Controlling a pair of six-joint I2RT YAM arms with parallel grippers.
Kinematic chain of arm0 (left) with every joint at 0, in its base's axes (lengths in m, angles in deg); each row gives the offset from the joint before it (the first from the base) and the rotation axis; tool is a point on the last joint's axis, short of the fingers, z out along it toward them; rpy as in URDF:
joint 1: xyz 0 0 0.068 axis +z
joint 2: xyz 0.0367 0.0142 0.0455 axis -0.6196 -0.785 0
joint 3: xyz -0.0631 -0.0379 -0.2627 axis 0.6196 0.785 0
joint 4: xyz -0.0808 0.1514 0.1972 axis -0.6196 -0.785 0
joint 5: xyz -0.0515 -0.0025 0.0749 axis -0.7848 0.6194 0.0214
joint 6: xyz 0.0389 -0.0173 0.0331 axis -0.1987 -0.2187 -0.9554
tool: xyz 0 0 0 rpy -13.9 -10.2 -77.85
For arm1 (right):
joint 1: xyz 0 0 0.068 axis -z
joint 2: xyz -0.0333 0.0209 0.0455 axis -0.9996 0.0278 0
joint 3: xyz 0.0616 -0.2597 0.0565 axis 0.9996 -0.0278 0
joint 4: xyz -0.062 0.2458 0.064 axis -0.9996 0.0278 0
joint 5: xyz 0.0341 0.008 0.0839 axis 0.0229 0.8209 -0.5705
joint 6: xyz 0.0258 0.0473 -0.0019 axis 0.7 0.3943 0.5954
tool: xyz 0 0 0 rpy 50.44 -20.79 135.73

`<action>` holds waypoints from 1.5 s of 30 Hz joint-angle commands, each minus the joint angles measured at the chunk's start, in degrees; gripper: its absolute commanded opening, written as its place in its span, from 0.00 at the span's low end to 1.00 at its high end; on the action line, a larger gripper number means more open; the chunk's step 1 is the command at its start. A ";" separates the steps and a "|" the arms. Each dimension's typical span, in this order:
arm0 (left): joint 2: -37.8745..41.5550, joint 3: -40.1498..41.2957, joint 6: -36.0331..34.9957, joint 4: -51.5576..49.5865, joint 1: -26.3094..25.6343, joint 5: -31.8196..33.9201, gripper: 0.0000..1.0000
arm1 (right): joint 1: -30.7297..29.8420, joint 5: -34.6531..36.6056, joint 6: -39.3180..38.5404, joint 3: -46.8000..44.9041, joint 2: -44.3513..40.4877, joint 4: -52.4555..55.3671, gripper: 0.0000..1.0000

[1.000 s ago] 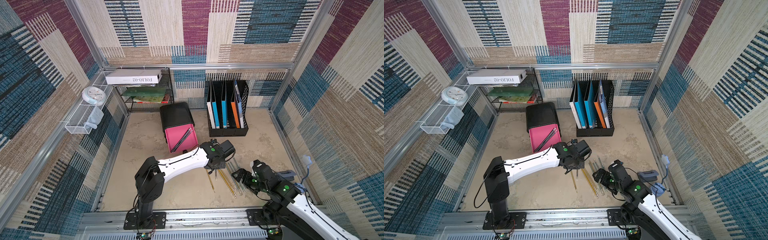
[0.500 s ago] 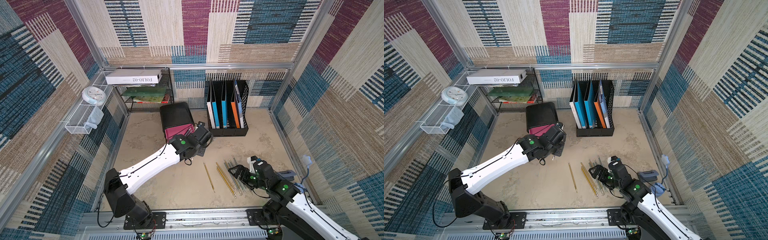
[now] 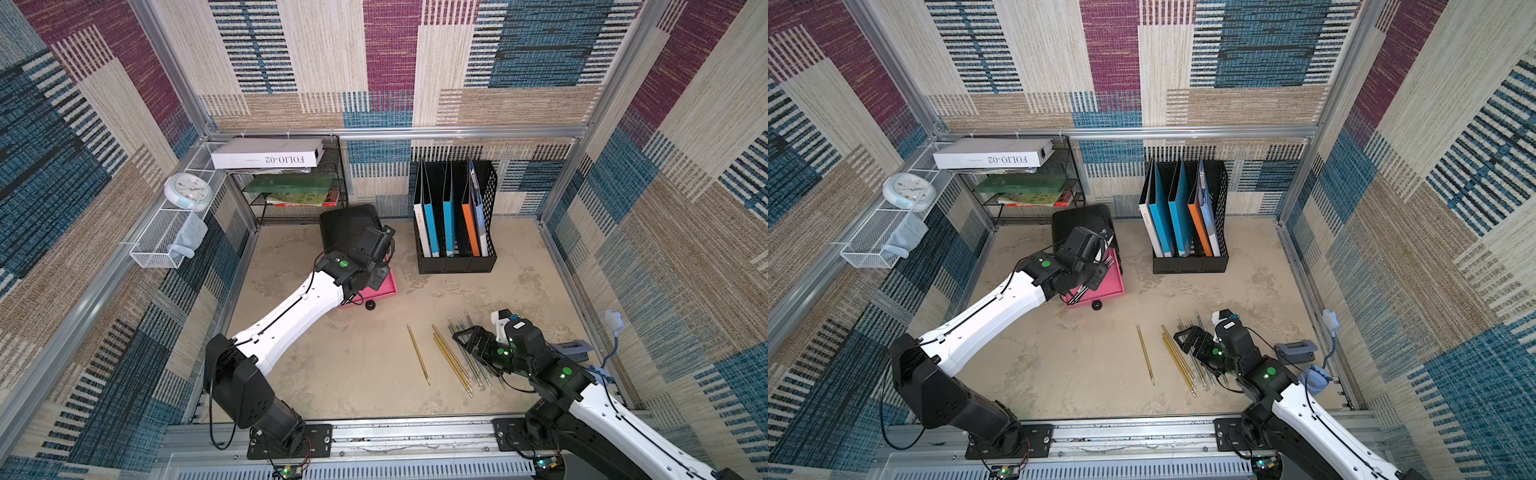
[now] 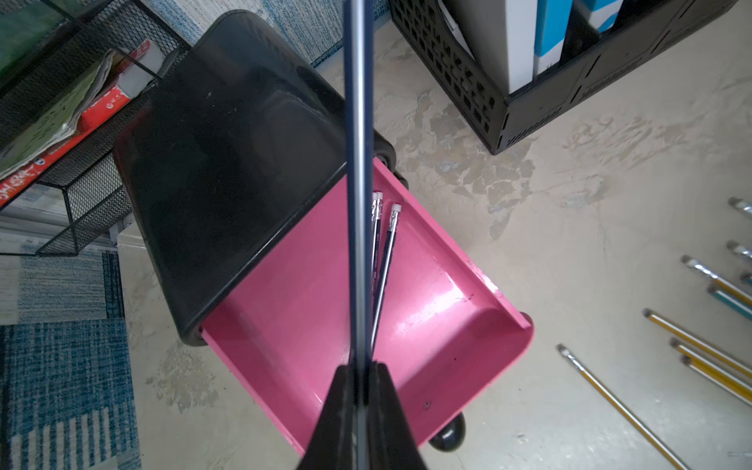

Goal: Please place the pencils in the drawer according to their color
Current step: Place the pencil in the drawer.

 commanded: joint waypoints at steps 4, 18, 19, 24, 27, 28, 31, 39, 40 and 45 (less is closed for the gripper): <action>-2.50 -0.75 -5.52 2.82 2.12 -0.65 0.00 | 0.00 0.49 0.93 -0.16 -0.36 -1.31 0.99; -3.94 4.42 -4.33 3.87 4.19 -1.09 0.00 | 0.00 1.10 1.65 -0.52 -0.86 -1.33 0.99; -3.90 4.86 -4.15 3.71 4.28 -1.09 0.00 | 0.00 1.02 1.64 -0.57 -0.84 -1.44 0.99; -3.52 6.86 -3.05 2.87 4.55 -1.49 0.00 | -0.02 1.02 1.64 -0.71 -0.79 -1.81 0.99; -3.39 7.65 -2.52 2.23 4.55 -1.57 0.00 | 0.00 0.98 1.63 -0.81 -0.83 -2.11 0.99; -3.30 7.88 -2.34 2.09 4.55 -1.45 0.00 | 0.00 0.93 1.63 -0.77 -0.77 -2.17 0.99; -3.05 8.39 -2.13 1.85 4.55 -1.44 0.08 | 0.00 0.84 1.66 -0.78 -0.60 -2.44 0.99; -4.09 6.47 -2.13 0.67 4.62 -1.61 0.35 | -0.02 0.84 1.20 -0.25 -0.39 -2.34 0.99; -4.19 6.08 -2.11 0.46 4.55 -1.70 0.37 | 0.00 0.84 1.18 -0.16 -0.41 -2.27 0.99; -3.69 4.32 -0.97 0.13 4.55 -2.19 0.41 | 0.00 0.83 1.10 0.19 -0.53 -2.18 0.99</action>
